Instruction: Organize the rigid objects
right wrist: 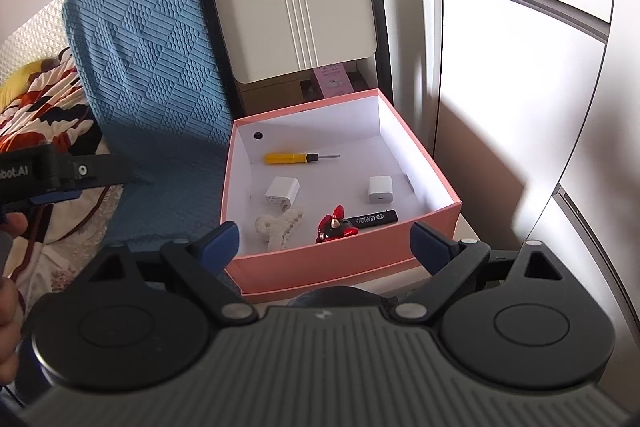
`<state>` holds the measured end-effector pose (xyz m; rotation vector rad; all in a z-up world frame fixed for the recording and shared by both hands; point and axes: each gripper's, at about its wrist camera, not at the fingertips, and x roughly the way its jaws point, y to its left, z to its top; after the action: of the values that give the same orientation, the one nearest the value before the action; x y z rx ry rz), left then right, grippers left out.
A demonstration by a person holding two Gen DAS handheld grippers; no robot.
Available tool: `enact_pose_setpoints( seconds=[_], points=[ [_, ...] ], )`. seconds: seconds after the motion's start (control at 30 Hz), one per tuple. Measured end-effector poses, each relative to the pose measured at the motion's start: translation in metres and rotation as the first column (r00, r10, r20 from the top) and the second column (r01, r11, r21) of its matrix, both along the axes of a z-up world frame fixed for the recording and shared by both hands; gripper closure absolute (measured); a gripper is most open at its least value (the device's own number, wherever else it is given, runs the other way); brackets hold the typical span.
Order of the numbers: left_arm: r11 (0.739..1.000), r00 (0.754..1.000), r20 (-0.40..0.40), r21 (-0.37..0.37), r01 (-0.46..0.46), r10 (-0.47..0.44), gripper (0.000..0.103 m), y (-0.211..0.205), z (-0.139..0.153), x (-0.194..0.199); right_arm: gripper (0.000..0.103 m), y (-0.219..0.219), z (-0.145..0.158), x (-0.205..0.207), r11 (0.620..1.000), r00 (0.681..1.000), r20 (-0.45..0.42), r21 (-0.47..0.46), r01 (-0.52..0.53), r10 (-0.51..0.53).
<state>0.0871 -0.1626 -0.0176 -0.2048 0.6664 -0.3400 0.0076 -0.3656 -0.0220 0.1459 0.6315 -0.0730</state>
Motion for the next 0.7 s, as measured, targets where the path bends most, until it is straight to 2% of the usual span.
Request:
enact_pose_setpoints(
  seconds=[0.7],
  points=[
    [1.0,1.0,-0.003,-0.008,-0.021,0.021,0.0,0.0076,-0.0009,-0.0038,0.009,0.0011,-0.0011,-0.0014,1.0,1.0,-0.003,-0.015,0.006,-0.006]
  ],
)
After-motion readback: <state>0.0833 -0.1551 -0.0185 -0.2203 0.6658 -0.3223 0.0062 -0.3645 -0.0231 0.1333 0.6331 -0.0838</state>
